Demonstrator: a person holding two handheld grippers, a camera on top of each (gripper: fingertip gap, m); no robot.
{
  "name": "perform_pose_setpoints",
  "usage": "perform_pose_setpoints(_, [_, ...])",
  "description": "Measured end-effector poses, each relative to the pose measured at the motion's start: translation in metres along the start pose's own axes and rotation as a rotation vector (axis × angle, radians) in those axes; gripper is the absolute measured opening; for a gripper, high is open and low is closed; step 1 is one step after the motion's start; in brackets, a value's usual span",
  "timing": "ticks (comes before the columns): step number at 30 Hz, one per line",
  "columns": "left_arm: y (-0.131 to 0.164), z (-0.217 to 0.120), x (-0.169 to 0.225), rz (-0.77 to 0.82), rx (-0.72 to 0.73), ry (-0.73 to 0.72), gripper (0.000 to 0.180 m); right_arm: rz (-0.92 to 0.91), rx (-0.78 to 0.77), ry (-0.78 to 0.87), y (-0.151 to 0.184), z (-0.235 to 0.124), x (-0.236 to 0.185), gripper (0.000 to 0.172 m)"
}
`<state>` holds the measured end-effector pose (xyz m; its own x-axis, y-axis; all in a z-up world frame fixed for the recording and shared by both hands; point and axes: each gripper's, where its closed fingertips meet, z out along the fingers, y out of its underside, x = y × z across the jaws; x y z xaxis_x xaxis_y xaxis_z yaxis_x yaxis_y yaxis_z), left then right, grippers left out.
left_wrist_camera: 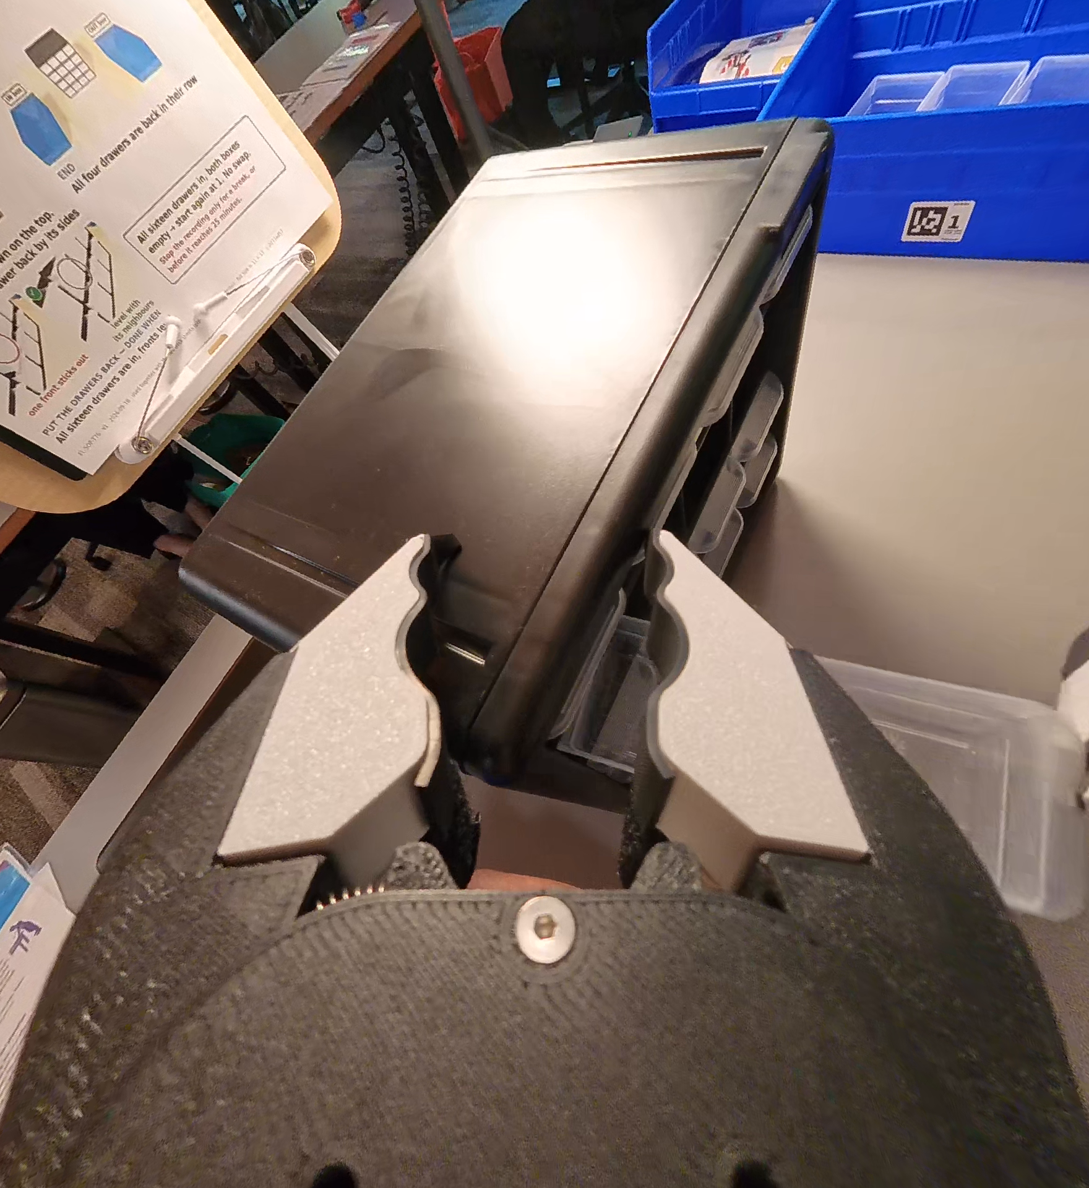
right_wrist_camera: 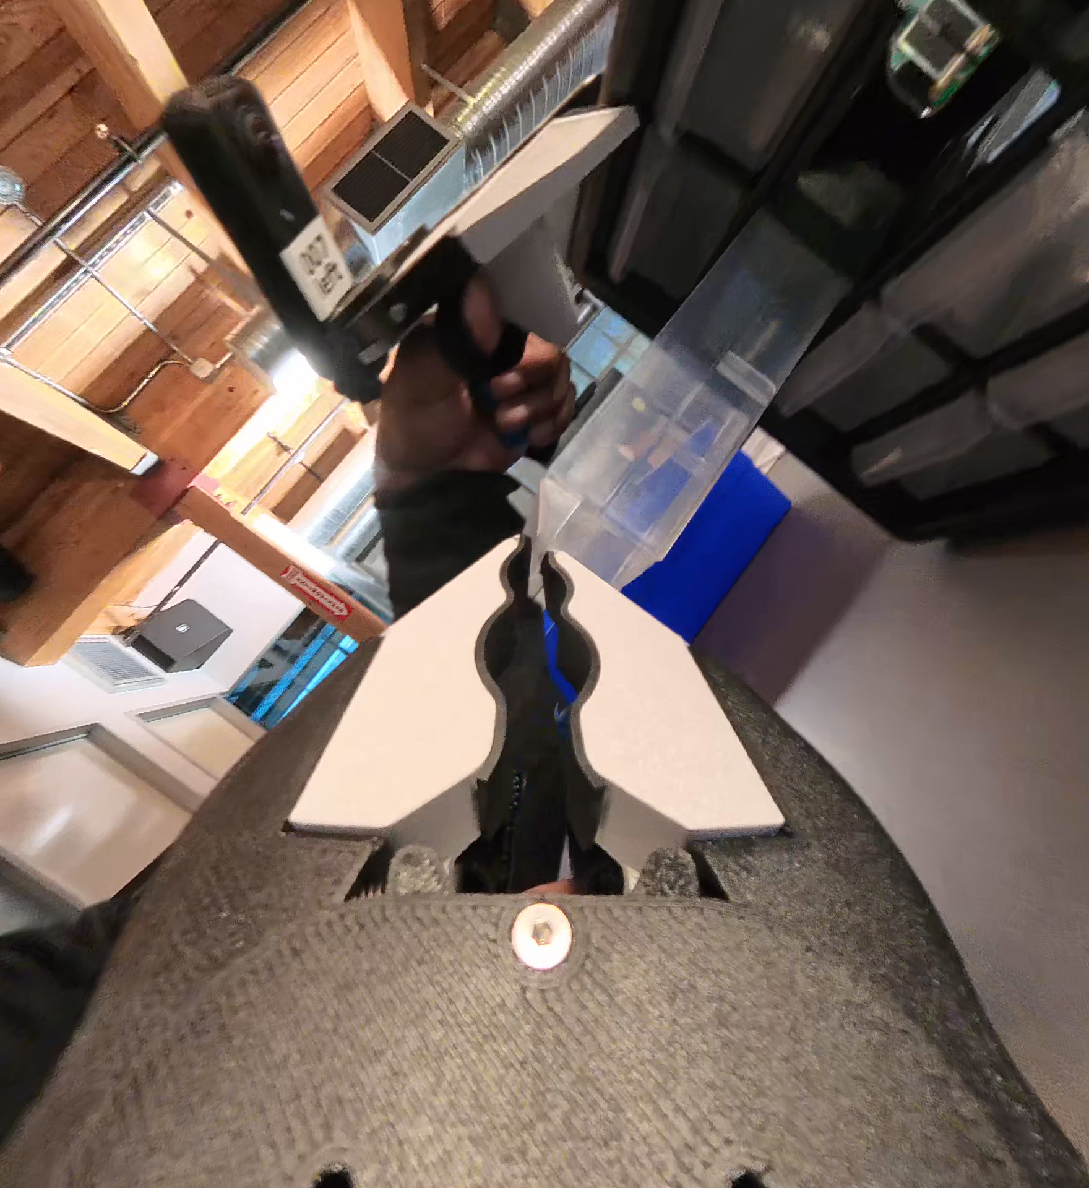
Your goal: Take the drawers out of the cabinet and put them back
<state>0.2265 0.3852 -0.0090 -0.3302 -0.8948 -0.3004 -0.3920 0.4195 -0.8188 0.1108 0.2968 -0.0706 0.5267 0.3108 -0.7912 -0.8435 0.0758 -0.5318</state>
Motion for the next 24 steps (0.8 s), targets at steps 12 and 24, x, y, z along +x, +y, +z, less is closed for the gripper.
perform_pose_setpoints(12, [-0.002, -0.001, 0.006, 0.004, 0.0, 0.021, 0.065, 0.034, -0.178, 0.278, 0.007, -0.085, 0.042, 0.018])
perform_pose_setpoints(24, [-0.002, -0.001, 0.006, 0.009, -0.001, 0.017, 0.065, 0.099, -0.348, 0.198, 0.006, 0.007, 0.055, 0.059])
